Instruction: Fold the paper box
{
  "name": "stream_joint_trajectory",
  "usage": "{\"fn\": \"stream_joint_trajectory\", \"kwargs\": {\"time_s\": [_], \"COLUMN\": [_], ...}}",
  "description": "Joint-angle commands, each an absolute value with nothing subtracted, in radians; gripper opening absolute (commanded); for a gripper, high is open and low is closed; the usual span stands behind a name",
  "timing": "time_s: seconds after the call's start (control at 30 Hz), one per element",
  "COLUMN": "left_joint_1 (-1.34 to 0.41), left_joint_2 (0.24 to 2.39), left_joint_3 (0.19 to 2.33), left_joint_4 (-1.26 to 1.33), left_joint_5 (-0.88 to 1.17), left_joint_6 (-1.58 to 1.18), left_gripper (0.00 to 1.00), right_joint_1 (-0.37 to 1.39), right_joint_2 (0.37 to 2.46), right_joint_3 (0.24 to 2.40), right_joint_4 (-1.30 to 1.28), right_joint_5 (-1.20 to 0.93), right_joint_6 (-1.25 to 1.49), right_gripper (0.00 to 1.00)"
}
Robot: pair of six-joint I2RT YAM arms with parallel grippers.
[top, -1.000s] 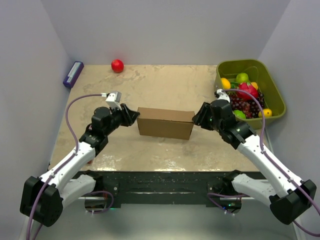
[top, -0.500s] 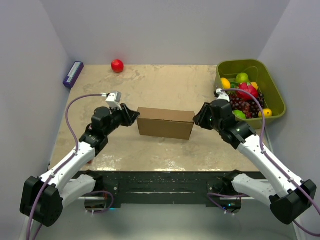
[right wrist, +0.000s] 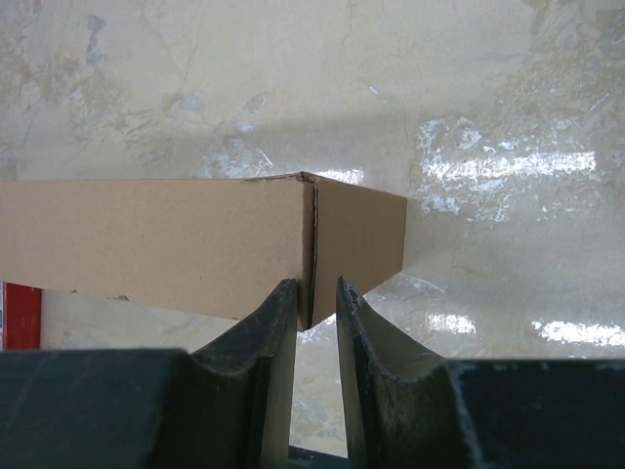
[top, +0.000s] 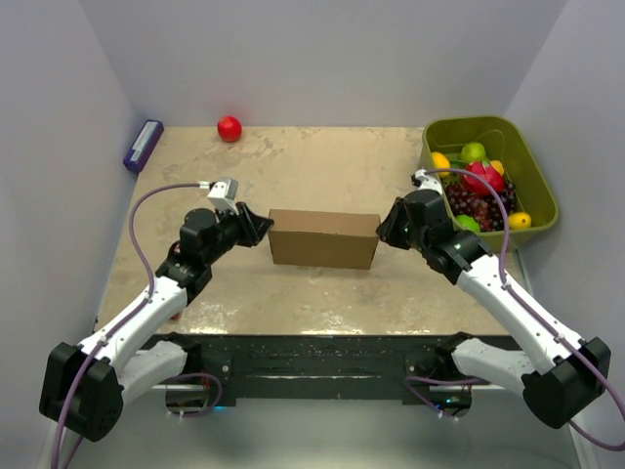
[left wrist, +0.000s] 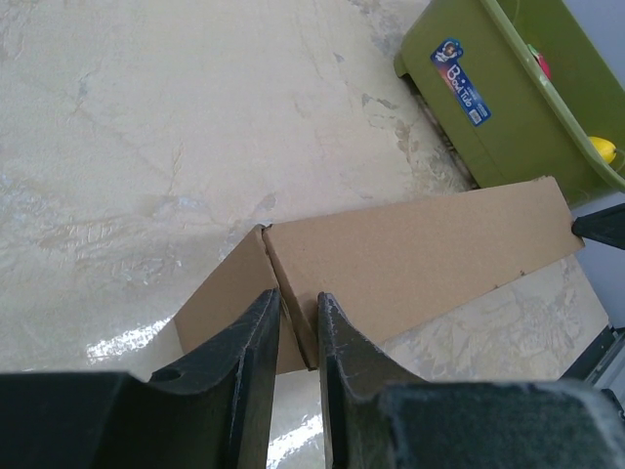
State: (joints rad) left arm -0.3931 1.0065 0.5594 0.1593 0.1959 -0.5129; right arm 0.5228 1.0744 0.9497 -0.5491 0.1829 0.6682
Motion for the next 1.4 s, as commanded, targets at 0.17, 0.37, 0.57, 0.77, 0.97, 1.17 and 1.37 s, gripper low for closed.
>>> {"fn": "stream_joint_trajectory", "kwargs": {"time_s": [0.17,0.37,0.57,0.77,0.97,1.17,1.37], "left_joint_1": [-0.391,-0.391,-0.391,-0.391,-0.391,-0.391,-0.391], "left_joint_2": [1.054,1.046,1.051,1.063,1.065,1.075,1.078], "left_joint_3": [0.485,0.486,0.491,0.491,0.492,0.492,0.495], "left_joint_4": [-0.13,-0.132,-0.132,-0.129,-0.126,-0.127,-0.126], "left_joint_5": [0.164,0.163,0.164,0.167,0.169,0.17,0.172], "left_joint_6": [-0.462,-0.46,-0.457,-0.454,-0.453,-0.451,-0.451], "left_gripper": [0.26,0.26,0.26,0.26,0.25,0.25,0.25], "right_joint_1": [0.5,0.388,0.377,0.371,0.338,0.328,0.327], "right_joint_2": [1.134,1.157,1.173,1.187,1.21,1.232,1.229], "right_joint_3": [0.938,1.04,1.054,1.045,1.061,1.078,1.025], "right_joint_4": [-0.626,-0.534,-0.463,-0.436,-0.41,-0.396,-0.405], "right_joint_5": [0.131,0.002,-0.091,-0.081,-0.109,-0.121,-0.097], "right_joint_6": [0.614,0.577,0.598,0.6,0.597,0.595,0.592], "right_gripper": [0.33,0.34,0.34,0.34,0.34,0.33,0.23]}}
